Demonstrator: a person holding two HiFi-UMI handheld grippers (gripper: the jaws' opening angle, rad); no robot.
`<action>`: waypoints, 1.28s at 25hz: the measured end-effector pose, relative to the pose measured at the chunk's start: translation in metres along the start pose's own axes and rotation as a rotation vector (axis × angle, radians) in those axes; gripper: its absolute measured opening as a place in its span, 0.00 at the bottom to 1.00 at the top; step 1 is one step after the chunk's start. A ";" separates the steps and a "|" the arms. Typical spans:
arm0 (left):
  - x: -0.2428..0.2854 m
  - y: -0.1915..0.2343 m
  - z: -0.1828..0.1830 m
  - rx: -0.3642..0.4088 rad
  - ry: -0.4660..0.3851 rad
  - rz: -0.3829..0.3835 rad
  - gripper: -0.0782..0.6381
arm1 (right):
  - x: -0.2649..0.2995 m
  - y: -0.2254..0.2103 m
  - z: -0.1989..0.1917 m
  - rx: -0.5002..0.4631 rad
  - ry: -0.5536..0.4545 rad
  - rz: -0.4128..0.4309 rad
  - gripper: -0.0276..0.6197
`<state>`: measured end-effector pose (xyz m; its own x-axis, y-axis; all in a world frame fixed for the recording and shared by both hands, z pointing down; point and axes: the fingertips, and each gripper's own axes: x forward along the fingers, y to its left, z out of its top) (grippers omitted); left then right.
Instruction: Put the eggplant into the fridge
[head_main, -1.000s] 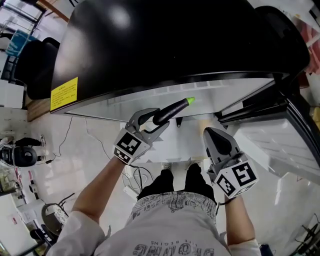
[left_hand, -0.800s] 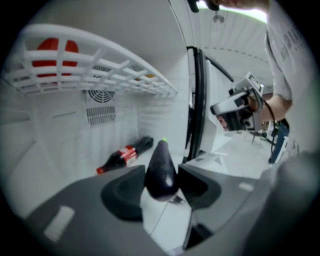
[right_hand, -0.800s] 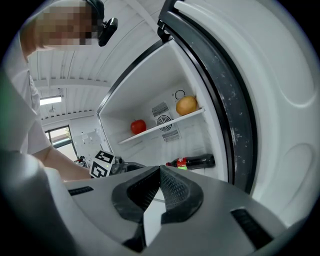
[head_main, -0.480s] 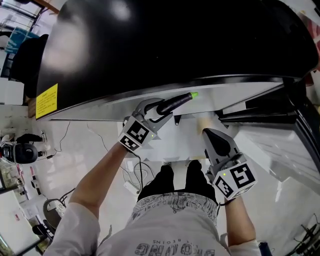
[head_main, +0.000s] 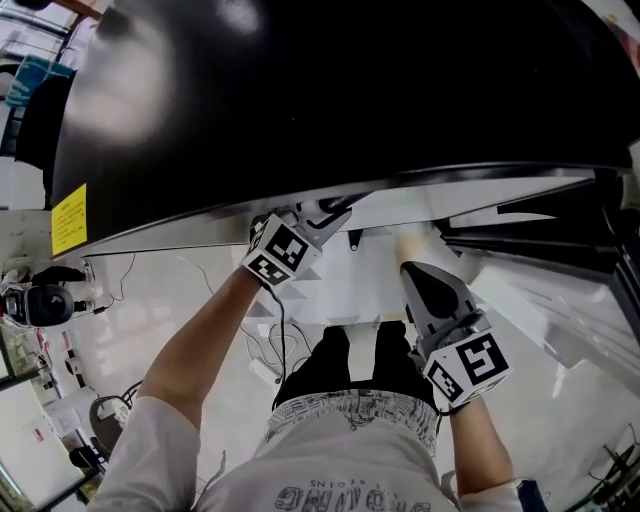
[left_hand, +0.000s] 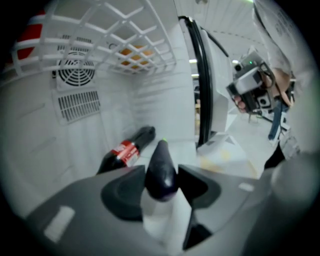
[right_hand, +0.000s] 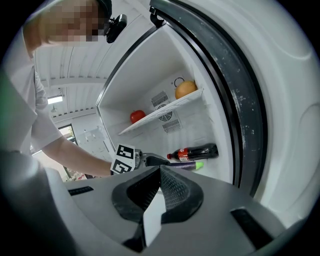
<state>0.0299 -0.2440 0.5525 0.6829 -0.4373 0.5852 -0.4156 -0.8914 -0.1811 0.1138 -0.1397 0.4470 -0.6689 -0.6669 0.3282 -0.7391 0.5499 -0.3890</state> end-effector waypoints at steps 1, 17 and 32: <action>0.003 0.002 -0.001 -0.001 0.000 0.002 0.40 | 0.001 -0.001 -0.001 0.002 0.001 0.000 0.05; 0.032 0.019 -0.016 -0.025 0.025 0.022 0.40 | 0.004 -0.007 -0.014 0.003 0.030 0.002 0.05; 0.036 0.030 -0.020 0.005 0.067 0.088 0.47 | 0.007 -0.005 -0.012 0.005 0.025 -0.001 0.05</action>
<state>0.0302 -0.2848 0.5840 0.6021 -0.5055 0.6180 -0.4696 -0.8502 -0.2379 0.1120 -0.1418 0.4617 -0.6697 -0.6548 0.3504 -0.7398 0.5466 -0.3924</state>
